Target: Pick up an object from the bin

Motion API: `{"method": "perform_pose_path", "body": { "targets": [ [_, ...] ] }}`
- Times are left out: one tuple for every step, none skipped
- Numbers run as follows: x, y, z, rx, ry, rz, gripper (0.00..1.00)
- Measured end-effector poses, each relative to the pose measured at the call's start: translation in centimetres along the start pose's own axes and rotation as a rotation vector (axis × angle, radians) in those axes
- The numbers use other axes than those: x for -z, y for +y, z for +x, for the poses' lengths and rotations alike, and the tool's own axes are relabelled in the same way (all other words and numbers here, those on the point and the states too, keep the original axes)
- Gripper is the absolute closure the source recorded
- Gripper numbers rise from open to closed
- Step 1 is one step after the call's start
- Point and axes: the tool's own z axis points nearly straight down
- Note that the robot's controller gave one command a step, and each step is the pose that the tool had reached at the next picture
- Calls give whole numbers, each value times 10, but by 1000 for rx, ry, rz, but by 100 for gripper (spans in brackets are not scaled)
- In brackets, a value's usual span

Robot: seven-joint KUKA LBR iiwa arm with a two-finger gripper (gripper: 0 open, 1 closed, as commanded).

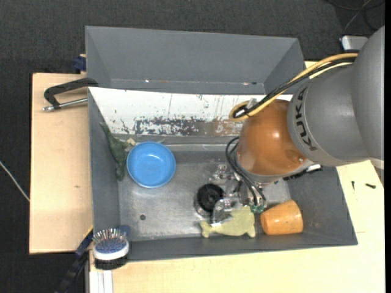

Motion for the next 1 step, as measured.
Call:
{"method": "perform_pose_path", "body": {
  "targets": [
    [162, -24, -31, 201, 1, 2, 100]
  ]
}}
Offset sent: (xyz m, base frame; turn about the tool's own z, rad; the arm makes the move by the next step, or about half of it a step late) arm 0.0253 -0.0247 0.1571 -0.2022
